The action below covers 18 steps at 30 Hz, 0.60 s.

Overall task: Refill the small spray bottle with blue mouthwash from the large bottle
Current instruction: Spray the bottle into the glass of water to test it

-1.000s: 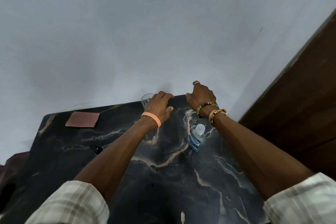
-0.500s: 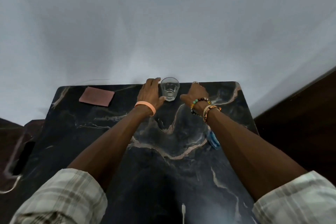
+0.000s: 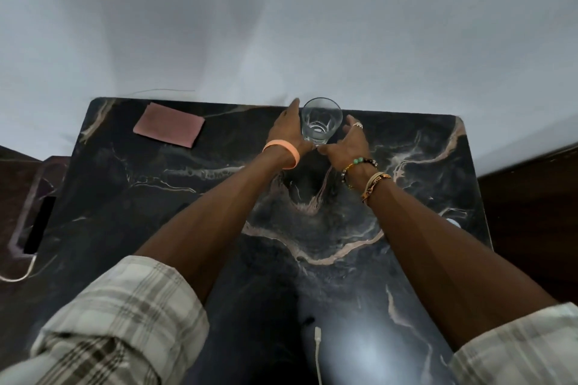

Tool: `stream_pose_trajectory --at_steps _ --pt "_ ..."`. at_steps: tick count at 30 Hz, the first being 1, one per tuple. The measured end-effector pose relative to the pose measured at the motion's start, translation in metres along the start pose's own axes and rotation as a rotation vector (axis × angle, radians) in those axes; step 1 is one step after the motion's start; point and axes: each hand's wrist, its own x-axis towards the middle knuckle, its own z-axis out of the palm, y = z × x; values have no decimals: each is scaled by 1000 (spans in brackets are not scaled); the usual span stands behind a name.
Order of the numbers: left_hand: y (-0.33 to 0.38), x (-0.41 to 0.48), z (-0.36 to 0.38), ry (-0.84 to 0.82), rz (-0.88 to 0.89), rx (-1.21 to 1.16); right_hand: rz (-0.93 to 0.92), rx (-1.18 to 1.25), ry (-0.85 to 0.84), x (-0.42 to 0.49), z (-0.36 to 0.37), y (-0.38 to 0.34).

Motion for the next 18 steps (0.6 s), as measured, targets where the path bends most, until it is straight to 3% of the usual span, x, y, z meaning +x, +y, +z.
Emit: stream_pose_trajectory --at_steps 6,11,18 --pt "6 7 3 56 47 -129 -92 177 -26 10 7 1" --pt "2 -2 1 128 20 -111 -165 103 35 1 13 -4" --pt "-14 -44 -13 222 16 -138 -262 52 -58 -42 22 -3"
